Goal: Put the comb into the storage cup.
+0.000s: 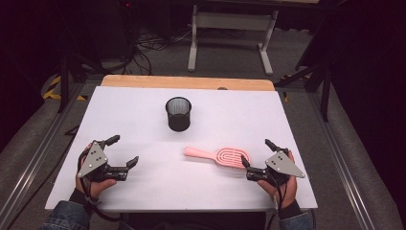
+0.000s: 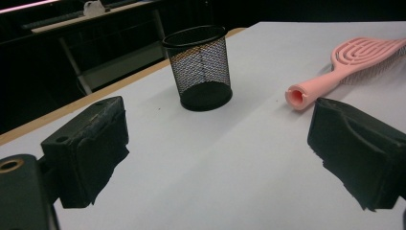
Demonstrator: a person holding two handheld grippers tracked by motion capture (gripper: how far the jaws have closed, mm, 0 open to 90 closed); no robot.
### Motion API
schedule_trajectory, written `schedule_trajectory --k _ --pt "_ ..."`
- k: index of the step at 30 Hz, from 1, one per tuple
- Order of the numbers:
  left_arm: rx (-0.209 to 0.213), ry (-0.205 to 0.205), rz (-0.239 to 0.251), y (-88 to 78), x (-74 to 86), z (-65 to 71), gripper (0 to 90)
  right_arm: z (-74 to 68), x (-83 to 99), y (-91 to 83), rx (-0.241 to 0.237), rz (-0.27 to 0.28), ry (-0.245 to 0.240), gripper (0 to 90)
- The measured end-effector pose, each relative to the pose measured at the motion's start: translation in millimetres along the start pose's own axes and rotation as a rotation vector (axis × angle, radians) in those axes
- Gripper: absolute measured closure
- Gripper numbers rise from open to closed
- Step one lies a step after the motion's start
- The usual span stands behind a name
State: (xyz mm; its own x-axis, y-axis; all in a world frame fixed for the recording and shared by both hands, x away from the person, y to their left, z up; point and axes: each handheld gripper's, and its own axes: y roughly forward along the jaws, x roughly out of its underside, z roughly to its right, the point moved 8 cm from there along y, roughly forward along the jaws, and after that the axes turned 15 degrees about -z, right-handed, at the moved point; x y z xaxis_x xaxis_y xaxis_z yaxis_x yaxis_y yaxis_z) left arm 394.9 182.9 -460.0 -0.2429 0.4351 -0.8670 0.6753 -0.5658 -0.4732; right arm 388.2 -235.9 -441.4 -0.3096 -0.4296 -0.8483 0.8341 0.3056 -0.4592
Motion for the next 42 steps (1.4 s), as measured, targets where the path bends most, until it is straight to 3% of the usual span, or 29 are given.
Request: schedule_trajectory --k 11,15,25,28,32,34,35,36,37,42 --pt "0.007 -0.005 -0.002 -8.6 4.9 -0.2 7.2 -3.8 -1.8 3.7 -0.012 -0.004 -0.007 6.1" --pt "0.007 -0.017 0.001 -14.6 8.9 -0.6 7.1 -7.6 -3.7 5.3 -0.051 -0.025 0.006 7.0" --pt "0.006 -0.022 -0.005 -14.1 10.6 -1.8 7.2 -20.4 -19.3 9.8 -0.092 -0.041 -0.002 18.6" --pt "0.005 -0.017 -0.005 -13.4 10.1 -0.8 7.2 -22.7 -25.1 12.2 -0.082 -0.049 0.007 29.2" --pt "0.006 -0.009 -0.017 -13.0 11.5 -0.5 7.3 -28.0 -36.4 17.6 -0.103 -0.062 0.04 46.4" --pt "0.005 -0.005 -0.018 -13.1 12.0 -0.9 7.4 -37.7 -44.4 26.3 -0.124 -0.079 0.031 59.4" --pt "0.006 -0.004 -0.019 -13.4 12.1 -1.0 7.4 -37.7 -44.4 26.3 -0.124 -0.079 0.031 59.4" --pt "0.01 -0.01 -0.016 -13.1 12.0 -0.6 7.5 -47.0 -48.6 34.1 -0.149 -0.1 0.027 66.5" --pt "0.009 -0.009 -0.016 -12.9 12.0 -0.6 7.5 -47.0 -48.6 34.1 -0.149 -0.1 0.027 66.5" --pt "0.014 -0.004 -0.017 -11.8 12.3 0.4 7.8 -68.3 -54.7 53.0 -0.168 -0.156 -0.002 84.3"
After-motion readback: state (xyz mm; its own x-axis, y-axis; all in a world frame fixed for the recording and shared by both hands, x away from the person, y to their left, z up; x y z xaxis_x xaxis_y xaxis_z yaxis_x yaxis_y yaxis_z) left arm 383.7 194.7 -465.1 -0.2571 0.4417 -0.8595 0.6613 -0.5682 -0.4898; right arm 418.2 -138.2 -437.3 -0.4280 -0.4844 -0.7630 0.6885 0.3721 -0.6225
